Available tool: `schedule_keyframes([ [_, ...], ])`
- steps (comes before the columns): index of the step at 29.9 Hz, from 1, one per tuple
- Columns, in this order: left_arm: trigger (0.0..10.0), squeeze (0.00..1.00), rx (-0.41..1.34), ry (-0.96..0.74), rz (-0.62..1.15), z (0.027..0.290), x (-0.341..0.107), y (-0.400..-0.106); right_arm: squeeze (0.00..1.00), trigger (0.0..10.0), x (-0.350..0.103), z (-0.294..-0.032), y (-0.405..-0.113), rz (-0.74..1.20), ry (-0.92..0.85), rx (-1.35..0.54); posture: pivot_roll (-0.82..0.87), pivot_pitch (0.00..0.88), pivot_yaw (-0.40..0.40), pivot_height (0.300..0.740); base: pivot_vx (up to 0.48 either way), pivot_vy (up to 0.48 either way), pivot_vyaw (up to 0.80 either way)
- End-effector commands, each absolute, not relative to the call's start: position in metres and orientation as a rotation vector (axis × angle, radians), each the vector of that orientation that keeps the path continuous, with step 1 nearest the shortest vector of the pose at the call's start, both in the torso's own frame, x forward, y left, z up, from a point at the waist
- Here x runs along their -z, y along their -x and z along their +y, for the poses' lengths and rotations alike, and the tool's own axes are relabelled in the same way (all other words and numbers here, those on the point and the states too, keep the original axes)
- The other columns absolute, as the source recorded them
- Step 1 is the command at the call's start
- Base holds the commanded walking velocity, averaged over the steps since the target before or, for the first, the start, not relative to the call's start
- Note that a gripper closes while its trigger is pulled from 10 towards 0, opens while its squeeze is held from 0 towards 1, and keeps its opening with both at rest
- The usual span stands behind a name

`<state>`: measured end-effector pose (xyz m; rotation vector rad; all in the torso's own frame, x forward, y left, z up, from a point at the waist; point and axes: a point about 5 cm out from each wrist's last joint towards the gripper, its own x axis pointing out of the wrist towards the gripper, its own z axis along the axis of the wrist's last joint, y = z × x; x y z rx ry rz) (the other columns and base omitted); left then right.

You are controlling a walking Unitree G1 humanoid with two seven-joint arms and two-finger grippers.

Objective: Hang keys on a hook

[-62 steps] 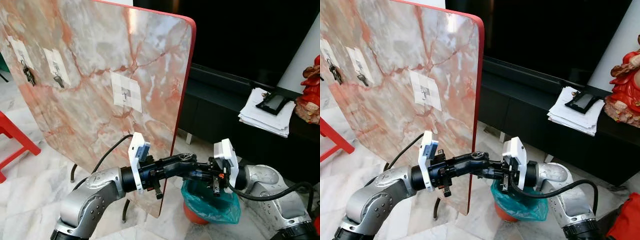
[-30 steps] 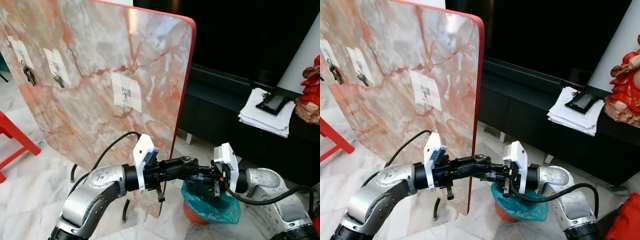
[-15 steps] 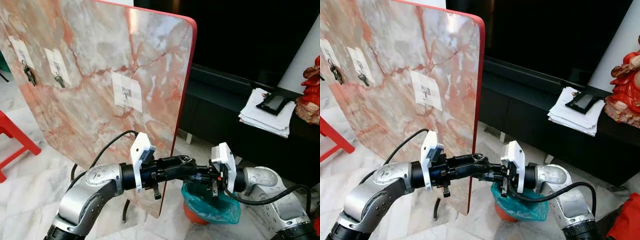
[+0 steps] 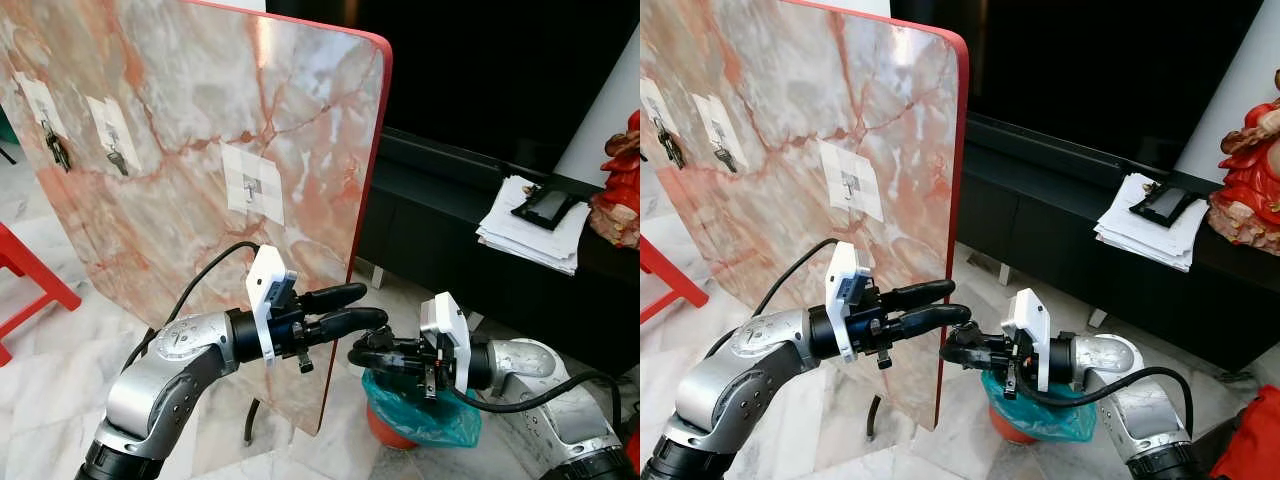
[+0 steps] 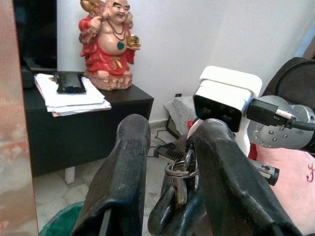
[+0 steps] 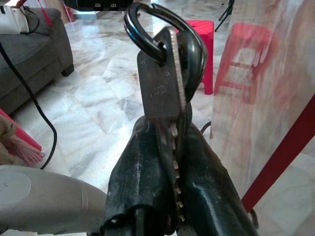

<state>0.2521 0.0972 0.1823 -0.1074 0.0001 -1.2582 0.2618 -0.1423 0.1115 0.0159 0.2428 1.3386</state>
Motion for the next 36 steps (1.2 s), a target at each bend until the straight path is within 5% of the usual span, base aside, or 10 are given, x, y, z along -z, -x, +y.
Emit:
schedule_keyframes([
  [1, 10.0, 0.0, 1.261, 0.079, -0.004, 0.095, -0.184, -0.251, 0.0, 0.0, -0.11, -0.144, -0.261, 0.26, -0.011, -1.341, -0.02, 0.0, -0.099, 0.74, 0.0, 0.0, 0.0],
  [16, 10.0, 0.0, 1.091, 0.039, -0.076, 0.113, -0.196, -0.264, 0.0, 0.0, -0.109, -0.147, -0.261, 0.268, -0.009, -1.334, -0.02, 0.0, -0.099, 0.74, 0.0, 0.0, 0.0],
  [26, 10.0, 0.0, 1.139, -0.087, 0.022, 0.142, -0.19, -0.254, 0.0, 0.0, -0.109, -0.148, -0.255, 0.313, 0.006, -1.411, -0.02, 0.0, -0.103, 0.74, 0.0, 0.0, 0.0],
  [36, 10.0, 0.0, 1.161, -0.255, 0.023, 0.14, -0.179, -0.247, 0.0, 0.0, -0.108, -0.156, -0.242, 0.412, 0.06, -1.572, -0.03, 0.0, -0.107, 0.74, 0.0, 0.0, 0.0],
])
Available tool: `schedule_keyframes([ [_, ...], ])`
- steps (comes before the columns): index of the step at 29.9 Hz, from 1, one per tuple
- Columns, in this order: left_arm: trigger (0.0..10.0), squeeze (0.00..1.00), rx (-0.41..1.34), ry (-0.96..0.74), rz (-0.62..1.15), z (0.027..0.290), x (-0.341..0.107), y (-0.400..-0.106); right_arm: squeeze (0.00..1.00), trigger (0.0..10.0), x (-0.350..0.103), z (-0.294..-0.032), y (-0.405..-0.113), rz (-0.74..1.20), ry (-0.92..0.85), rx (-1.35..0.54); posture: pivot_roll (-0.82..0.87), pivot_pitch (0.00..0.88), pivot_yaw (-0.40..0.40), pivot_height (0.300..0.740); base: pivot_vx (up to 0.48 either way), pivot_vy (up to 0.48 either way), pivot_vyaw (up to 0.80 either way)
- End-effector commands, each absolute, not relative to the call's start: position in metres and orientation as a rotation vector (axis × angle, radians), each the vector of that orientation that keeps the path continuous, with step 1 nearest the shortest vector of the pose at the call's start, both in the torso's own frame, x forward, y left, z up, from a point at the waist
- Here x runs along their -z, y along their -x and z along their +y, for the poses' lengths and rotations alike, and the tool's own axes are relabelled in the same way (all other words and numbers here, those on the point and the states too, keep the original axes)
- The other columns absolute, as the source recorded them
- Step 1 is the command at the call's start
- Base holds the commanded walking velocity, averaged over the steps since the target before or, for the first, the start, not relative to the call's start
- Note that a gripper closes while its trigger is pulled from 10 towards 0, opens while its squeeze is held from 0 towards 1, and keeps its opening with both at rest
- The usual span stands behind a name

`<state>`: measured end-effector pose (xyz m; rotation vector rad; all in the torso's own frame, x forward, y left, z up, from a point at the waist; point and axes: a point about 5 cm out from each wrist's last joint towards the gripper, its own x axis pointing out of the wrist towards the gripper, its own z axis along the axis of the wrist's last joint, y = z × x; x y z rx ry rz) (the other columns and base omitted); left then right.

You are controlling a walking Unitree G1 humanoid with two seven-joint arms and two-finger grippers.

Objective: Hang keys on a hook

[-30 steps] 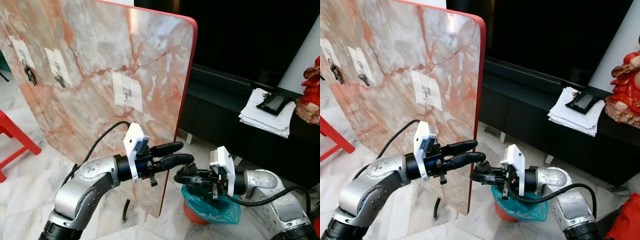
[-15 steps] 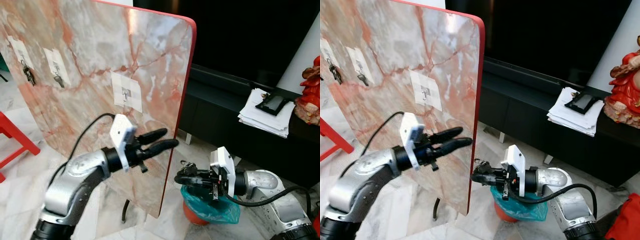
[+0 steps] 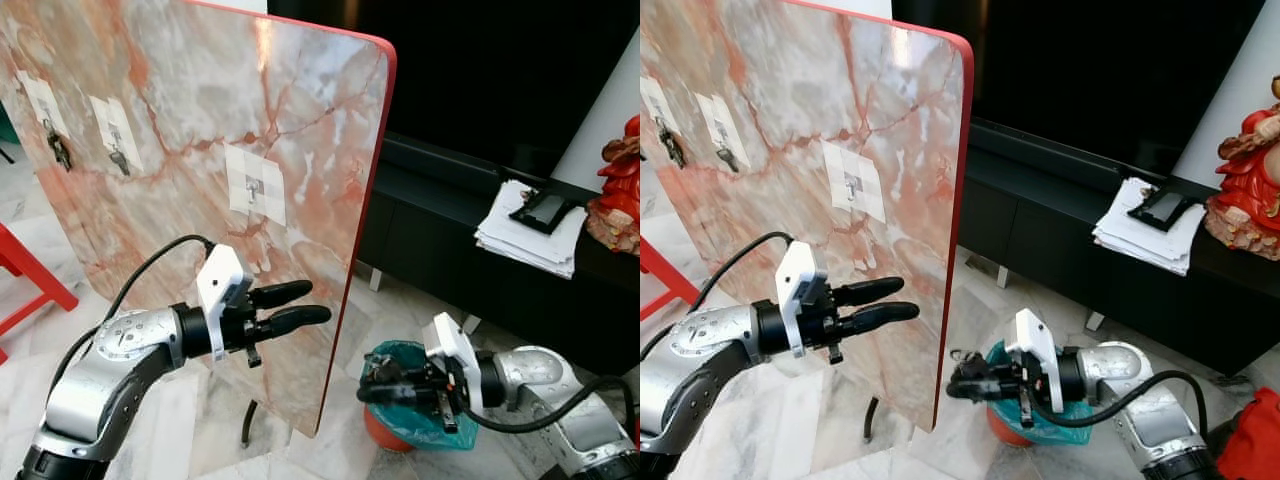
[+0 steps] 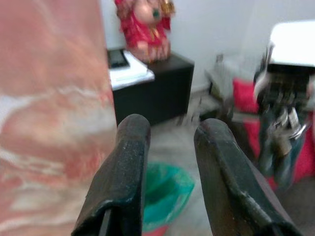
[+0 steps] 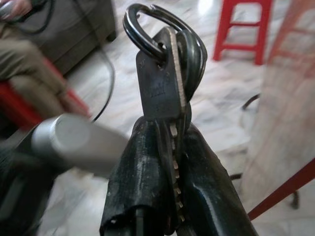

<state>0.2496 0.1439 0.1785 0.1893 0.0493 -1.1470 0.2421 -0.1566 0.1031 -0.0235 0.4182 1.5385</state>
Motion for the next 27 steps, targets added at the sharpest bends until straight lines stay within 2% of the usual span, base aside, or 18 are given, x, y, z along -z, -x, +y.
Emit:
schedule_keyframes([
  [1, 10.0, 0.0, 1.15, -0.276, 0.01, 0.14, -0.178, -0.248, 0.0, 0.0, -0.109, -0.157, -0.242, 0.415, 0.065, -1.577, -0.03, 0.0, -0.107, 0.74, 0.0, 0.0, 0.0],
  [10, 10.0, 0.0, 1.163, -0.382, -0.135, 0.115, -0.175, -0.24, 0.0, 0.0, -0.121, -0.144, -0.248, 0.371, 0.102, -1.654, -0.03, 0.0, -0.107, 0.74, 0.0, 0.0, 0.0],
  [16, 10.0, 0.0, 1.289, -0.463, -0.14, 0.103, -0.166, -0.225, 0.0, 0.0, -0.127, -0.139, -0.252, 0.353, 0.138, -1.69, -0.03, 0.0, -0.107, 0.74, 0.0, 0.0, 0.0],
  [19, 10.0, 0.0, 1.334, -0.507, -0.136, 0.101, -0.163, -0.22, 0.0, 0.0, -0.128, -0.137, -0.254, 0.349, 0.154, -1.701, -0.03, 0.0, -0.108, 0.74, 0.0, 0.0, 0.0],
  [22, 10.0, 0.0, 1.386, -0.655, -0.114, 0.105, -0.155, -0.216, 0.0, 0.0, -0.128, -0.137, -0.256, 0.35, 0.173, -1.703, -0.03, 0.0, -0.11, 0.74, 0.0, 0.0, 0.0],
  [27, 10.0, 0.0, 1.33, -0.671, -0.177, 0.103, -0.16, -0.224, 0.0, 0.0, -0.129, -0.135, -0.258, 0.348, 0.196, -1.711, -0.03, 0.0, -0.112, 0.74, 0.0, 0.0, 0.0],
])
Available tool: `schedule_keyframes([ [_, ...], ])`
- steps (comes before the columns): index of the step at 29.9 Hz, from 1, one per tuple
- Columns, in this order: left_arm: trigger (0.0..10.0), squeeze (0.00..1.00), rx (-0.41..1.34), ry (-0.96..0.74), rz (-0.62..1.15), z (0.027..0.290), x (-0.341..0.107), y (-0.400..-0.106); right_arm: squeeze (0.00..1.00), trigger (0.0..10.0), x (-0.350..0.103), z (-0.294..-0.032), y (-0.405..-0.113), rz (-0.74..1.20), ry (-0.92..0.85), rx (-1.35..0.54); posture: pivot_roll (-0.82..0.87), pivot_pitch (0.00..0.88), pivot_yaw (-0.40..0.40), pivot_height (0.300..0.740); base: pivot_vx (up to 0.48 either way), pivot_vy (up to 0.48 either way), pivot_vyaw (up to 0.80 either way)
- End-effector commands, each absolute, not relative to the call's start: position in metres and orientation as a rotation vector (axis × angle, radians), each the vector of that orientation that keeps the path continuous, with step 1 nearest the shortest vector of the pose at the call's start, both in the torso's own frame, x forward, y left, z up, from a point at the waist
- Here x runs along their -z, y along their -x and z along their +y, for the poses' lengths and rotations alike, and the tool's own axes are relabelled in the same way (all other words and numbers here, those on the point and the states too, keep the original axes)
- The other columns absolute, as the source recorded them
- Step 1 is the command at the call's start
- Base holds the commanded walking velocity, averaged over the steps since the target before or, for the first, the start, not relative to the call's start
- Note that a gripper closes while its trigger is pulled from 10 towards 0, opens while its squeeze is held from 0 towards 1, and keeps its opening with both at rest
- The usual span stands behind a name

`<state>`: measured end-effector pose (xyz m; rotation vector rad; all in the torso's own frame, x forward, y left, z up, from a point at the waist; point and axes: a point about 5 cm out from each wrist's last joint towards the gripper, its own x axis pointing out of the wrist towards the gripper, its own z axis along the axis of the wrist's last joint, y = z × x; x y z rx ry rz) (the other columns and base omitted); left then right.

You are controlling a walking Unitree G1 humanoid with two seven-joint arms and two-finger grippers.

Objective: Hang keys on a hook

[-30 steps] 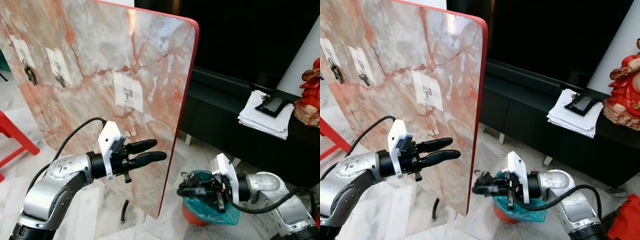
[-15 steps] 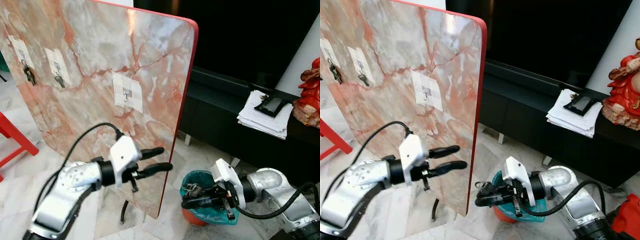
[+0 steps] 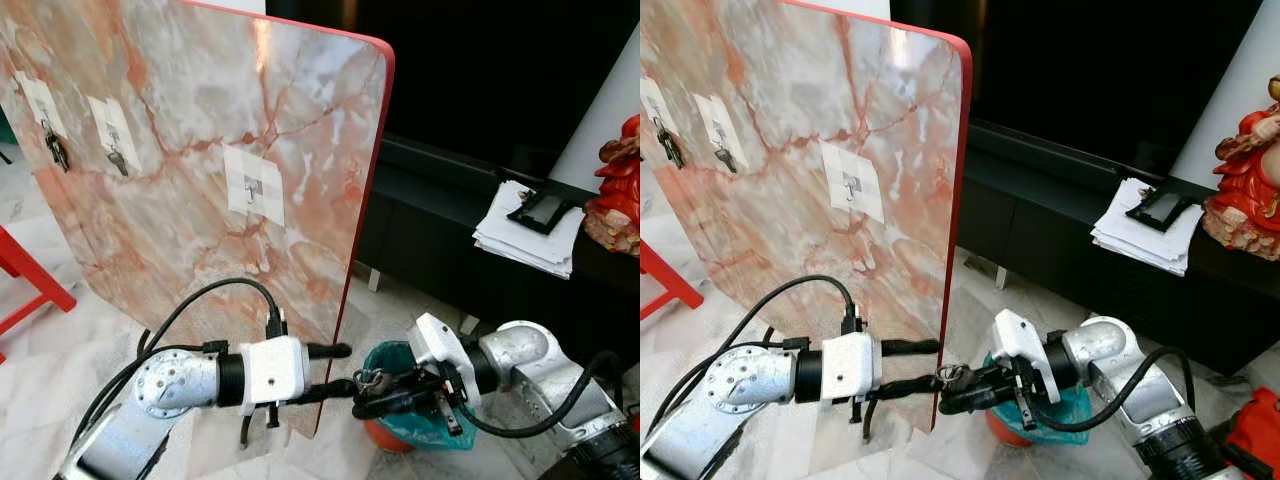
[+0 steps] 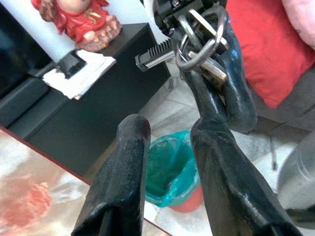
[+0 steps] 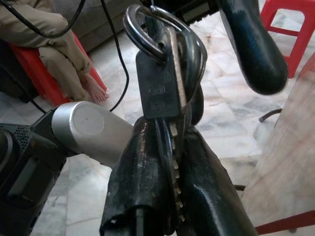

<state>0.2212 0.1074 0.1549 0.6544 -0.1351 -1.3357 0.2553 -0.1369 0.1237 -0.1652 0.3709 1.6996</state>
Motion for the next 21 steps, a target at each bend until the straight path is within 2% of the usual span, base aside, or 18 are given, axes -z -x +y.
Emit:
schedule_keyframes([
  [1, 10.0, 0.0, 1.316, -0.668, -0.191, 0.102, -0.162, -0.226, 0.0, 0.0, -0.129, -0.135, -0.259, 0.347, 0.204, -1.713, -0.03, 0.0, -0.112, 0.74, 0.0, 0.0, 0.0],
  [6, 10.0, 0.0, 1.198, -0.615, -0.219, 0.1, -0.163, -0.238, 0.0, 0.0, -0.131, -0.133, -0.268, 0.317, 0.211, -1.652, -0.03, 0.0, -0.119, 0.74, 0.0, 0.0, 0.0],
  [11, 10.0, 0.0, 1.053, -0.449, -0.208, 0.105, -0.162, -0.245, 0.0, 0.0, -0.131, -0.137, -0.283, 0.242, 0.147, -1.464, -0.03, 0.0, -0.112, 0.74, 0.0, 0.0, 0.0],
  [17, 10.0, 0.0, 0.939, -0.368, -0.217, 0.106, -0.166, -0.254, 0.0, 0.0, -0.13, -0.141, -0.298, 0.181, 0.08, -1.251, -0.03, 0.0, -0.1, 0.74, 0.0, 0.0, 0.0],
  [21, 10.0, 0.0, 0.88, -0.322, -0.226, 0.106, -0.168, -0.259, 0.0, 0.0, -0.136, -0.14, -0.302, 0.133, 0.019, -1.187, -0.03, 0.0, -0.098, 0.74, 0.0, 0.0, 0.0],
])
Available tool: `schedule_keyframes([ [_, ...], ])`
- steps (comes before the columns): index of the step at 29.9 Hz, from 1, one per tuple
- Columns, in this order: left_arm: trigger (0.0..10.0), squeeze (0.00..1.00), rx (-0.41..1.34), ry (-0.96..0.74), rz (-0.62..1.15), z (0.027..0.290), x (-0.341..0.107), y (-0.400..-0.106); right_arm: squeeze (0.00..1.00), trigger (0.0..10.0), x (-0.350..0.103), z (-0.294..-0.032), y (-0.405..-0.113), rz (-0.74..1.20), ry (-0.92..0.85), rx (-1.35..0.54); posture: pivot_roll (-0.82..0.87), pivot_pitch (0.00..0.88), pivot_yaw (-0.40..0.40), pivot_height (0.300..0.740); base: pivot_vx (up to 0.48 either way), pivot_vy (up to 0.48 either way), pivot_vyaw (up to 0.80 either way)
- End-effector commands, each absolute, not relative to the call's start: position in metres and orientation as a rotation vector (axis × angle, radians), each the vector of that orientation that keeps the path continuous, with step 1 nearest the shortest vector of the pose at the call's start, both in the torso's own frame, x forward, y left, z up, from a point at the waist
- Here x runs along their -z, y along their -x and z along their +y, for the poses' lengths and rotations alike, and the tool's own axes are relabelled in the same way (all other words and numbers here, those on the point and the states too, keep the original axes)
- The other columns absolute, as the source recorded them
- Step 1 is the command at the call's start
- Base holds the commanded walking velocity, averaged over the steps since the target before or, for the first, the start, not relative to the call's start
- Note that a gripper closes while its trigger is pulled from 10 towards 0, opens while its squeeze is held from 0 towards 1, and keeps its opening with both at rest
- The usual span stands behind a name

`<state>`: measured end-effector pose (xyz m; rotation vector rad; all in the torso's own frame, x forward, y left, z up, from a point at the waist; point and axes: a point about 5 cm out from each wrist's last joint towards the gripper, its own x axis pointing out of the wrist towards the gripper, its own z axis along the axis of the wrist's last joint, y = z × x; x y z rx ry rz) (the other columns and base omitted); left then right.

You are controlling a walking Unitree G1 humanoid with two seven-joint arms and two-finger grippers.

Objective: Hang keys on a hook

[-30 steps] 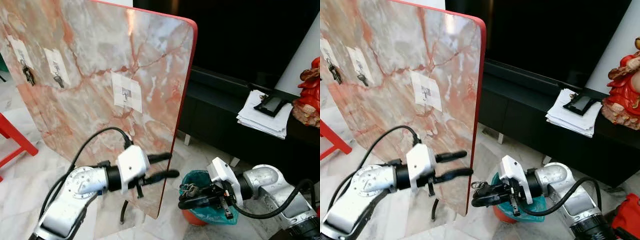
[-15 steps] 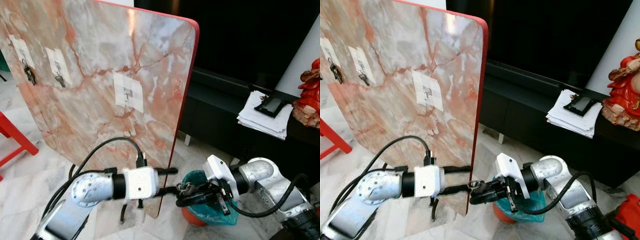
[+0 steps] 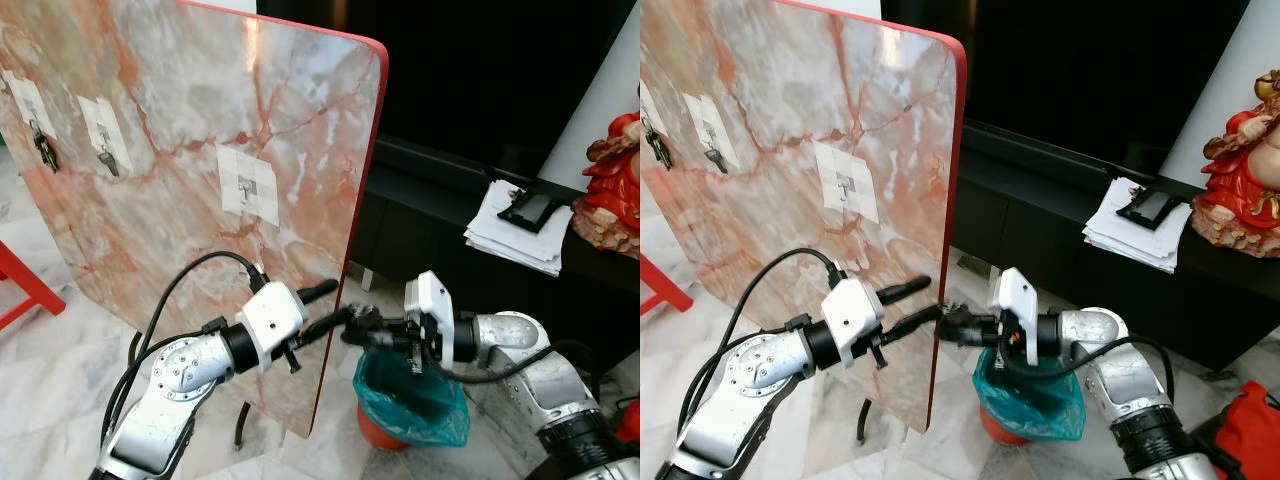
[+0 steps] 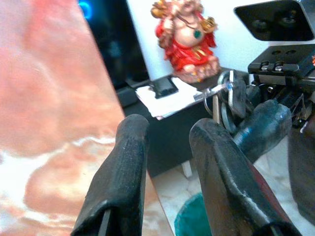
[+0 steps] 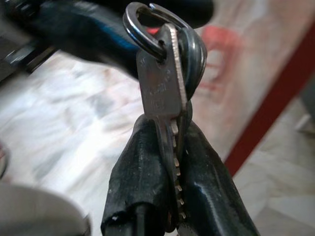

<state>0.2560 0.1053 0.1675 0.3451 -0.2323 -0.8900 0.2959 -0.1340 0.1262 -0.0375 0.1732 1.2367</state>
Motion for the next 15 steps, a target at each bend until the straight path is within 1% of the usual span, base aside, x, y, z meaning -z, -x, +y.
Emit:
schedule_keyframes([
  [1, 10.0, 0.0, 0.863, -0.309, -0.229, 0.106, -0.169, -0.26, 0.0, 0.0, -0.137, -0.14, -0.303, 0.12, -0.004, -1.164, -0.03, 0.0, -0.098, 0.74, 0.0, 0.0, 0.0],
  [3, 10.0, 0.0, 0.85, -0.3, -0.231, 0.106, -0.169, -0.26, 0.0, 0.0, -0.138, -0.14, -0.304, 0.111, -0.018, -1.147, -0.03, 0.0, -0.098, 0.74, 0.0, 0.0, 0.0],
  [5, 10.0, 0.0, 0.8, -0.239, -0.214, 0.107, -0.167, -0.259, 0.0, 0.0, -0.136, -0.145, -0.297, 0.101, -0.041, -1.1, -0.03, 0.0, -0.097, 0.74, 0.0, 0.0, 0.0],
  [11, 10.0, 0.0, 0.728, -0.177, -0.188, 0.113, -0.162, -0.257, 0.0, 0.0, -0.136, -0.155, -0.278, 0.112, -0.041, -1.088, -0.05, 0.0, -0.087, 0.74, 0.0, 0.0, 0.0],
  [15, 10.0, 0.0, 0.631, -0.136, -0.155, 0.12, -0.153, -0.259, 0.0, 0.0, -0.14, -0.158, -0.269, 0.108, -0.031, -1.06, -0.05, 0.0, -0.083, 0.74, 0.0, 0.0, 0.0],
])
